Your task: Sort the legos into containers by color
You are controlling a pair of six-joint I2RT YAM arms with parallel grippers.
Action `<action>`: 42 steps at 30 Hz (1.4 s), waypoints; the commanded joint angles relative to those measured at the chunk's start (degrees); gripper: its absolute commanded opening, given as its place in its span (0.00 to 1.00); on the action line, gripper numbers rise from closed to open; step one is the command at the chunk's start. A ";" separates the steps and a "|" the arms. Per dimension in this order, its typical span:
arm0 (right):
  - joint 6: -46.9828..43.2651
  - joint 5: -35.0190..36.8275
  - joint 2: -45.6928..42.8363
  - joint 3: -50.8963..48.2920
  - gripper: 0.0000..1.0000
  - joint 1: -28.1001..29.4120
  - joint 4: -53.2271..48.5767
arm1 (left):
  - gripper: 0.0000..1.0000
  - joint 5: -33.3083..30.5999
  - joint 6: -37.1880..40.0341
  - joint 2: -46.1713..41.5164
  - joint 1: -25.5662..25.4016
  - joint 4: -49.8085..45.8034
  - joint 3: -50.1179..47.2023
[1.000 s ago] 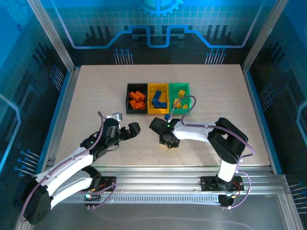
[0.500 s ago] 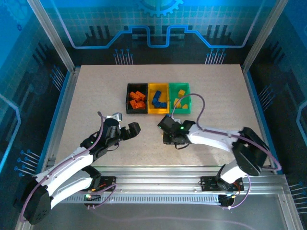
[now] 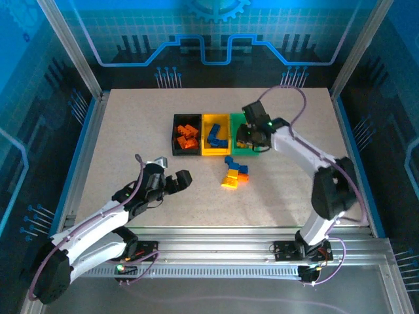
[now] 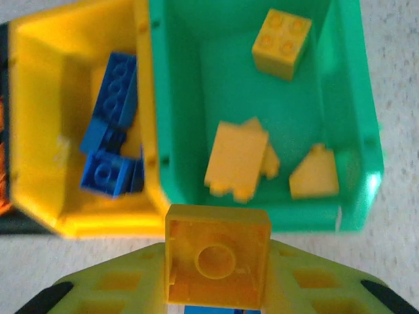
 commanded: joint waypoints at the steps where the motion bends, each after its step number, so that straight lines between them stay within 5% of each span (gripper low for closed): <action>1: -2.65 0.21 6.81 7.16 0.37 -1.62 -5.29 | 0.99 1.30 -1.37 -0.38 -0.58 0.03 -0.48; 6: -1.51 1.00 13.63 15.31 0.40 -3.35 -7.45 | 0.99 1.45 -1.60 -0.90 -0.76 -0.56 -0.27; 11: -0.39 -1.08 17.26 19.81 0.60 -4.07 -8.99 | 0.99 1.48 -1.48 -0.81 -0.81 -0.66 -0.21; 15: -0.70 -1.95 15.32 19.60 0.65 -3.89 -8.38 | 0.99 1.57 -1.32 -0.35 -0.82 -0.46 -0.11; 23: -1.14 -4.32 2.27 5.03 0.67 -1.11 -2.08 | 0.99 2.15 -1.27 0.93 -0.84 1.51 -0.48; 30: 4.09 -0.88 -9.07 -12.16 0.75 6.85 1.33 | 0.99 2.39 -1.38 1.04 -0.88 1.89 -0.57; 42: 15.86 3.33 -5.82 -20.41 0.83 19.19 2.11 | 0.99 2.53 -1.90 0.86 -0.92 2.94 -2.33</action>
